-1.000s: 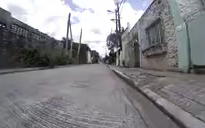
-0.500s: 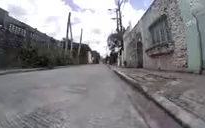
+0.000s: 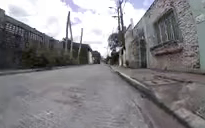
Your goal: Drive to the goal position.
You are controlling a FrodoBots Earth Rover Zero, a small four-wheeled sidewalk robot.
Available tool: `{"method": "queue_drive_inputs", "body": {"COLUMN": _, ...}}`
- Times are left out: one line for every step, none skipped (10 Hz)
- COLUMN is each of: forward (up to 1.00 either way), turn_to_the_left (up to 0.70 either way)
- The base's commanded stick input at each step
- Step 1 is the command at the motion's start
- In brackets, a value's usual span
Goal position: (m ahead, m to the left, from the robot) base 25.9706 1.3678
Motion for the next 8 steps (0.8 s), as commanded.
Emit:
{"method": "queue_drive_inputs", "body": {"forward": 1.00, "turn_to_the_left": 0.00}}
{"method": "queue_drive_inputs", "body": {"forward": 1.00, "turn_to_the_left": 0.00}}
{"method": "queue_drive_inputs", "body": {"forward": 1.00, "turn_to_the_left": 0.00}}
{"method": "queue_drive_inputs", "body": {"forward": 1.00, "turn_to_the_left": 0.00}}
{"method": "queue_drive_inputs", "body": {"forward": 1.00, "turn_to_the_left": 0.00}}
{"method": "queue_drive_inputs", "body": {"forward": 1.00, "turn_to_the_left": 0.00}}
{"method": "queue_drive_inputs", "body": {"forward": 1.00, "turn_to_the_left": 0.00}}
{"method": "queue_drive_inputs", "body": {"forward": 1.00, "turn_to_the_left": 0.00}}
